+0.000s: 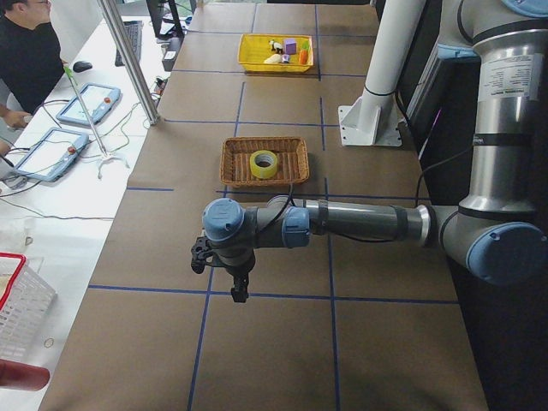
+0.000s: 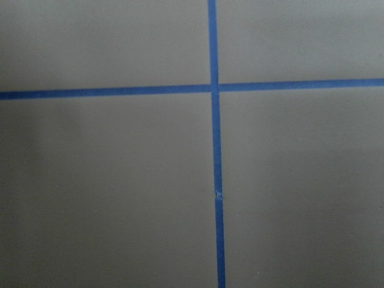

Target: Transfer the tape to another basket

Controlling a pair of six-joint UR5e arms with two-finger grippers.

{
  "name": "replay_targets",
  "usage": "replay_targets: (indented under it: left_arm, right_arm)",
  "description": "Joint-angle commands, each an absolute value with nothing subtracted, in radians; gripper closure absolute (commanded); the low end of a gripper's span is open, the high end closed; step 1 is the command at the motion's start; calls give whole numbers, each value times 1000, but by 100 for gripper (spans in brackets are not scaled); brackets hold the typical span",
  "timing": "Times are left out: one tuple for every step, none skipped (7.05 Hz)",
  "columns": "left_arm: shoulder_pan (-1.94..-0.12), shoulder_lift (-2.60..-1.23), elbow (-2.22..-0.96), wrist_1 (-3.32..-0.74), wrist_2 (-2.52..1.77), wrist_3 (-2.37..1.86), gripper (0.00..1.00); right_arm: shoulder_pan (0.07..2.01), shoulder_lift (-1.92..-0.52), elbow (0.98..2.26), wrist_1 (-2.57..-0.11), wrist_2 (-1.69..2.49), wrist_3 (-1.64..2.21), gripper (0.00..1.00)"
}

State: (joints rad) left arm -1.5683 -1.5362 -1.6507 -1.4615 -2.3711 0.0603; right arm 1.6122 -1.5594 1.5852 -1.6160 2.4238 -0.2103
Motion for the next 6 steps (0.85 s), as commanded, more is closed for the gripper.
replay_targets:
  left_arm:
    - [-1595,-1534,-1637,-1462,-2372,61,0]
    - [-1595,-1535,-1632,-1465,-2370,61,0]
    - [-1595,-1537,-1632,-1465,-2370,61,0]
    - [-1595,-1537,-1628,-1465,-2370,63,0]
    - [-1595,-1537,-1618,-1466,-2370,63,0]
    - [-1595,-1537,-1605,-1466,-2370,63,0]
  right_arm:
    - [1612,-1560,1575,-1615,2422,-210,0]
    - [1612,-1560,1575,-1615,2422,-210,0]
    - [1612,-1560,1575,-1615,2422,-210,0]
    - [1612,-1560,1575,-1615,2421,-210,0]
    - [1612,-1560,1575,-1614,2421,-210,0]
    - [1612,-1560,1575,-1614,2421,-212,0]
